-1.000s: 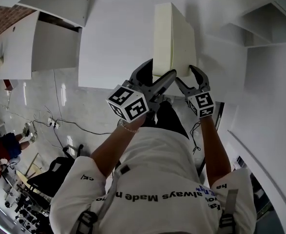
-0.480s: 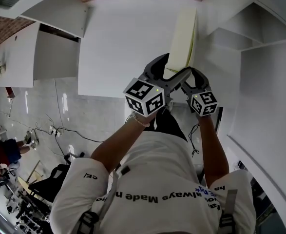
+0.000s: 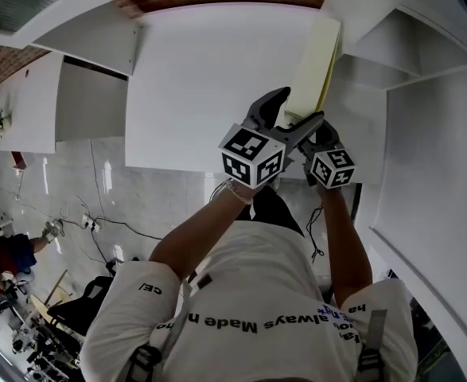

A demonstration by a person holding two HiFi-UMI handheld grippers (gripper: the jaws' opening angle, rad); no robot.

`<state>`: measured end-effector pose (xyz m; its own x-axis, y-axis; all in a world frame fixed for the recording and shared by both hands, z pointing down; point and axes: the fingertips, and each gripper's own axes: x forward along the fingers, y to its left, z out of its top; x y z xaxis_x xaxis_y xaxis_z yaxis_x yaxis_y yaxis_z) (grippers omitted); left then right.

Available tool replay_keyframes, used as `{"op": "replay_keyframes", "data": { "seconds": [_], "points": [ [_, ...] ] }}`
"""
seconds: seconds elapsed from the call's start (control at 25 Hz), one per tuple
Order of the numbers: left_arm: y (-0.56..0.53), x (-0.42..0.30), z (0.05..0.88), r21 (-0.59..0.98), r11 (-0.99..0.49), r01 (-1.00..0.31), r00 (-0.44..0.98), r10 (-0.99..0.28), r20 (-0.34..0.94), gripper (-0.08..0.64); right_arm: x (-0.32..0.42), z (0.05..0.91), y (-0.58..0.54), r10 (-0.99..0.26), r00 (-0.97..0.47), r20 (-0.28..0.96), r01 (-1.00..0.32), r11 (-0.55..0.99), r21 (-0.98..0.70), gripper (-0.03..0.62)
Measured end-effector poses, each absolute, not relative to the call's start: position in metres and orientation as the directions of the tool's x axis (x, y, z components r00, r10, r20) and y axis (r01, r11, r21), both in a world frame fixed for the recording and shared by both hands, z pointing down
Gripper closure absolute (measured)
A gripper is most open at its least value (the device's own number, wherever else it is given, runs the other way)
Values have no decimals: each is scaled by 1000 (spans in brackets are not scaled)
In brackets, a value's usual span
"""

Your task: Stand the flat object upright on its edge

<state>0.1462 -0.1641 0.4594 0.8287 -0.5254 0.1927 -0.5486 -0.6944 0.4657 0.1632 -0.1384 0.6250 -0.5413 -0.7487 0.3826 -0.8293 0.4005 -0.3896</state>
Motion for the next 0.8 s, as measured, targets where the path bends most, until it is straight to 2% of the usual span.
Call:
{"op": "replay_keyframes", "data": {
  "seconds": [0.28, 0.36, 0.8],
  "points": [
    [-180, 170, 460, 447, -710, -543, 835, -513, 199, 227, 181, 628, -157, -780, -508, 366, -834, 338, -436, 282],
    [-188, 174, 460, 475, -698, -536, 837, -513, 191, 248, 189, 629, -163, -793, -486, 367, -841, 311, -441, 282],
    [-239, 198, 460, 475, -703, -529, 842, -503, 194, 255, 222, 630, -209, -839, -387, 382, -883, 218, -415, 282]
  ]
}}
